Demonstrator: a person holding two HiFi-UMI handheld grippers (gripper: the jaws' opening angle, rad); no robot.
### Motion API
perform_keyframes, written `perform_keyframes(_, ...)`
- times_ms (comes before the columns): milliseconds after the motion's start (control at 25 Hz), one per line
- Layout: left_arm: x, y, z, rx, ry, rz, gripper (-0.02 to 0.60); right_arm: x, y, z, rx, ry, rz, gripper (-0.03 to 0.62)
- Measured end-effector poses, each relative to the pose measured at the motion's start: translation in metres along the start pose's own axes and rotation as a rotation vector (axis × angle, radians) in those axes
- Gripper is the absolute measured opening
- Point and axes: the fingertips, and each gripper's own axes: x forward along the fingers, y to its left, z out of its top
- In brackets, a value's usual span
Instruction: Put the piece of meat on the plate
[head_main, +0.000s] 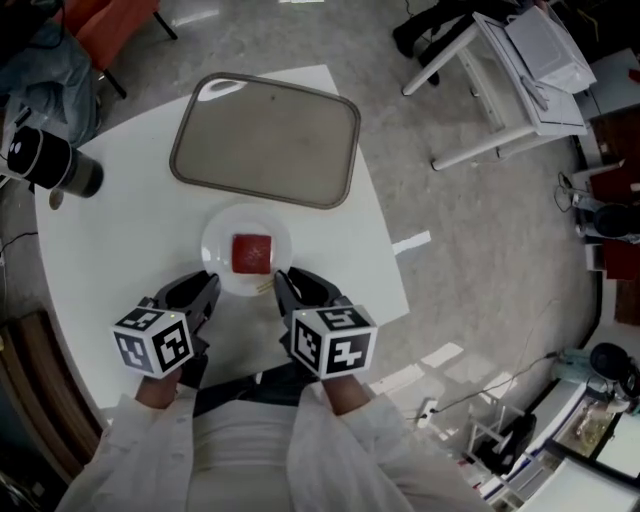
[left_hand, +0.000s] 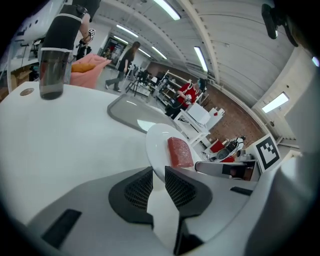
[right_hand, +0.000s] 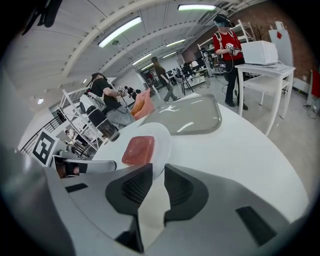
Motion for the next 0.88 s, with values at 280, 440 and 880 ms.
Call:
perform_keyframes(280, 0.033, 0.001, 0.048, -0.013, -0.017, 0.039, 0.074, 0.023, -0.024, 0.051, 0.005, 0.016, 0.040, 0.083)
perform_keyframes(440, 0.050, 0.009, 0.063, -0.037, -0.035, 0.046, 0.074, 0.041, -0.034, 0.067, 0.002, 0.026, 0.062, 0.083)
perform_keyframes(880, 0.086, 0.017, 0.117, -0.058, -0.052, 0.090, 0.074, 0.075, -0.057, 0.124, -0.024, 0.058, 0.088, 0.083)
